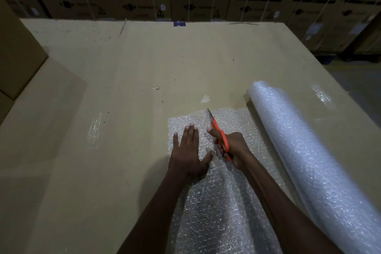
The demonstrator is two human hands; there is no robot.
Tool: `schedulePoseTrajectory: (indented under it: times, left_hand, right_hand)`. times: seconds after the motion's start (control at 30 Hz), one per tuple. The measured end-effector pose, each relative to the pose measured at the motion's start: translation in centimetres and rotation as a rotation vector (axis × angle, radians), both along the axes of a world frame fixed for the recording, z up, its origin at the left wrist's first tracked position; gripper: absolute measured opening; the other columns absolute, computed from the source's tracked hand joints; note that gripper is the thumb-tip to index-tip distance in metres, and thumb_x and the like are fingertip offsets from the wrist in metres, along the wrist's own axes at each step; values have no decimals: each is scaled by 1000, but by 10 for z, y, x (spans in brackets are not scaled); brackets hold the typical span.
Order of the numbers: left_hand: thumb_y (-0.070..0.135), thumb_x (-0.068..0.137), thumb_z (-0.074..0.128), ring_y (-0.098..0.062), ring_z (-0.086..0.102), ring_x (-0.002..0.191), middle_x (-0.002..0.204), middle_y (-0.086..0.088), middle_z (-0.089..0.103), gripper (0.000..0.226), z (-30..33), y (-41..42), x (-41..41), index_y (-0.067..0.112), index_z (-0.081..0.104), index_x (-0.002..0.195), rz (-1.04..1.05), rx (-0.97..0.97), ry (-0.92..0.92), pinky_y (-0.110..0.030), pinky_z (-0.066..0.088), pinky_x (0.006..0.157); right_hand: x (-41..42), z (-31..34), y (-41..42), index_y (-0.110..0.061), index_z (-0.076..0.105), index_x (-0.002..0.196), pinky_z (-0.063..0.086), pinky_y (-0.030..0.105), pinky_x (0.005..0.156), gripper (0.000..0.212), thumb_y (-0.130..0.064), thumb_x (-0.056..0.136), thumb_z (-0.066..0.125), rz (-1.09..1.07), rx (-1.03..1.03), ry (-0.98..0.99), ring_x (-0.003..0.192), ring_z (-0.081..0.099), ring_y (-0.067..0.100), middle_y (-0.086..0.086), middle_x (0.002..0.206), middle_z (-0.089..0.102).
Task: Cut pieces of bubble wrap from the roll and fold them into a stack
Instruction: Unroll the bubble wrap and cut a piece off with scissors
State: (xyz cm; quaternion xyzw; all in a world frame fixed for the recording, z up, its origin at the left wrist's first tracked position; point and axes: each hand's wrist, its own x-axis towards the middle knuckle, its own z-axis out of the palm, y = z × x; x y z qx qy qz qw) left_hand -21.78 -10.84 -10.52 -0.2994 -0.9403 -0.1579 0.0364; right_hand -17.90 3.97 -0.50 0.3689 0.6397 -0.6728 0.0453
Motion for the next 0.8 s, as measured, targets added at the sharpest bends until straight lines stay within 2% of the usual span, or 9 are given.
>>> schedulePoseTrajectory:
  times: [0.2, 0.33, 0.4, 0.5, 0.63, 0.8]
  left_hand:
    - [70, 94, 28, -21, -5, 154, 167, -10, -1, 93, 3, 0, 1, 4, 12, 158, 1, -19, -55, -50, -8, 123]
    - [69, 94, 32, -25, 9, 154, 166, -13, 12, 92, 0, -3, 4, 2, 22, 156, 11, 3, -12, -54, 4, 123]
    - [69, 94, 31, -25, 10, 154, 166, -13, 14, 92, -1, -5, 5, 2, 23, 156, 12, 11, -5, -55, 5, 123]
    - [71, 93, 25, -22, 0, 155, 167, -10, 3, 94, 0, -5, 5, 5, 13, 158, 18, -22, -33, -51, -5, 123]
    - [72, 92, 21, -20, -7, 154, 167, -8, -4, 95, 4, -5, 5, 6, 8, 159, 13, -41, -56, -49, -11, 122]
    - [71, 94, 22, -23, 1, 155, 167, -11, 4, 93, 3, -6, 6, 5, 14, 158, 15, -15, -25, -51, -3, 123]
  right_hand:
    - [1, 6, 2, -3, 69, 71, 33, 20, 37, 45, -45, 76, 87, 23, -4, -7, 35, 43, 13, 6, 49, 55]
    - [-1, 11, 2, -5, 67, 73, 34, 22, 40, 52, -53, 72, 86, 50, -17, -27, 38, 41, 16, 5, 48, 51]
    - [2, 11, 2, -4, 68, 76, 34, 22, 41, 53, -54, 72, 86, 63, -17, -33, 38, 41, 15, 4, 49, 51]
    - [10, 10, 1, -4, 68, 76, 35, 21, 40, 50, -52, 74, 85, 76, -26, -43, 38, 42, 15, 4, 49, 52]
    - [12, 7, -2, -6, 67, 69, 33, 20, 38, 48, -49, 74, 86, 68, -21, -47, 36, 41, 15, 6, 49, 52]
    - [0, 7, -5, -3, 66, 67, 31, 19, 36, 44, -41, 77, 87, 13, 17, -32, 32, 38, 12, 3, 44, 52]
